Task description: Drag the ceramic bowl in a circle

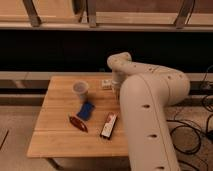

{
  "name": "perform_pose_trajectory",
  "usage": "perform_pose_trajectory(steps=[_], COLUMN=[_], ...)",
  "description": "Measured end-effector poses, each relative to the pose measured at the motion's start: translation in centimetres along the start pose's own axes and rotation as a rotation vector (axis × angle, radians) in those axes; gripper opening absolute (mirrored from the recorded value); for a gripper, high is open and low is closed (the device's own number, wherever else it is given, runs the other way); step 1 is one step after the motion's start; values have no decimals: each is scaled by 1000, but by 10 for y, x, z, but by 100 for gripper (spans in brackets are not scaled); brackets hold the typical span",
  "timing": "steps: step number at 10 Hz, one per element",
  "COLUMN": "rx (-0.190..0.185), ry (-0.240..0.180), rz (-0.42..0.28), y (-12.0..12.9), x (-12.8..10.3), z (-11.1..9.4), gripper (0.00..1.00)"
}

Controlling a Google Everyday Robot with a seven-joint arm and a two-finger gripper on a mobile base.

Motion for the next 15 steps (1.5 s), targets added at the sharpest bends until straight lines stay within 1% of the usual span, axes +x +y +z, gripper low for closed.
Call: perform_pose_trajectory(steps=[1,2,4,5,6,7,9,12,13,15], rx=[-14,-26,-61,-64,-59,-46,-30,-23,-24,-25], ry=[4,8,21,20,13,-4,-29,-46,-49,-62], rz=[-32,-51,-98,-113,-110,-87,-43,-11,-8,-12], y=[17,27,54,59,59,53,39,31,31,35], x=[-7,-8,4,10,14,19,25,32,32,30], z=[3,4,4,2,-1,-6,-12,-14,-14,-15], gripper=[1,1,1,5,11,24,43,72,79,80])
